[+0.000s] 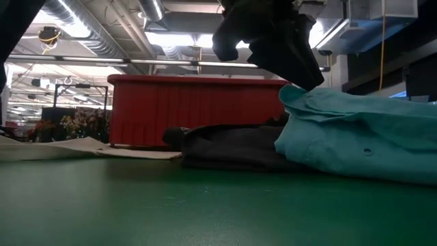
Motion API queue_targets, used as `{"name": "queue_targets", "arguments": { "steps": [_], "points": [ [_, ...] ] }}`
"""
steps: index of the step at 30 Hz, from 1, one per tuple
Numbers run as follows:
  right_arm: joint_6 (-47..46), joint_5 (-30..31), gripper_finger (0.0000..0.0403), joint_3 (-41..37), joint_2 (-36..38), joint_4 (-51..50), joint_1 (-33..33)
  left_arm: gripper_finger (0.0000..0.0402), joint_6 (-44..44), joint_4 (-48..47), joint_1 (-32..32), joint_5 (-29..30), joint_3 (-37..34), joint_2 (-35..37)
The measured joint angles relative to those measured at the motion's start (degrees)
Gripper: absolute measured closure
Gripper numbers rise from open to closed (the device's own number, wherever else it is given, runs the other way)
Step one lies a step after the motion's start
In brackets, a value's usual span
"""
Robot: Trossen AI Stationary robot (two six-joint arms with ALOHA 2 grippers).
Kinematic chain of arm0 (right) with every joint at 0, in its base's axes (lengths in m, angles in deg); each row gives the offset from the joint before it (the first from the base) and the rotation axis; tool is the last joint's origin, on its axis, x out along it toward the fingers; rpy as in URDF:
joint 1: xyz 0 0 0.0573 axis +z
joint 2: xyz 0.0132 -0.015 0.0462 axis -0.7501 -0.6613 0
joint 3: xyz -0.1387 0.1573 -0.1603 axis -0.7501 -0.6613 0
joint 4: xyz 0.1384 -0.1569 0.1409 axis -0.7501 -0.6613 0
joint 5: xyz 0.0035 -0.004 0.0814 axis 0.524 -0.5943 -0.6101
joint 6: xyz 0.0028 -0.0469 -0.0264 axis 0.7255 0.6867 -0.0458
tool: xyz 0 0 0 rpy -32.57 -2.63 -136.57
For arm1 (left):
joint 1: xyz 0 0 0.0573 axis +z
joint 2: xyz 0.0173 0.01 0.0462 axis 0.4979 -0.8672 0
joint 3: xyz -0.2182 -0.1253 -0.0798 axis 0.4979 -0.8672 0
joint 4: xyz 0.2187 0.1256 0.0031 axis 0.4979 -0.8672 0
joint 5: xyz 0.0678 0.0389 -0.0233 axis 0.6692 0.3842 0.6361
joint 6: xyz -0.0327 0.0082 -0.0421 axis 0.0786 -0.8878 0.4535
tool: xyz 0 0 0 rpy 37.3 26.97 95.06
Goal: Fold Laundry from Bin
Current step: Fold the light blue shorts from the red laundry bin
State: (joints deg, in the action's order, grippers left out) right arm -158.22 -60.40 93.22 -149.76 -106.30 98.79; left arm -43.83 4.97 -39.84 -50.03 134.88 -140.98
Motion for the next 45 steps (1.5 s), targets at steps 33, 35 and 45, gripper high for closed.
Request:
{"name": "queue_targets", "arguments": {
  "steps": [33, 35, 45],
  "points": [
    [-19.64, -12.04, 0.0393, -17.97, 10.05, -15.93, 0.02, 0.0256, 0.52, 0.20, 0.00, 0.00, 0.01, 0.02],
    [-19.61, -13.42, 0.0385, -19.25, 10.05, -15.85, 0.02, 0.0256, 0.50, 0.20, -0.02, 0.00, 0.01, 0.02],
    [-19.51, -13.25, 0.0373, -19.87, 10.05, -15.34, 0.02, 0.0256, 0.30, 2.89, -0.01, 0.00, 0.00, 0.02]
  ]
}}
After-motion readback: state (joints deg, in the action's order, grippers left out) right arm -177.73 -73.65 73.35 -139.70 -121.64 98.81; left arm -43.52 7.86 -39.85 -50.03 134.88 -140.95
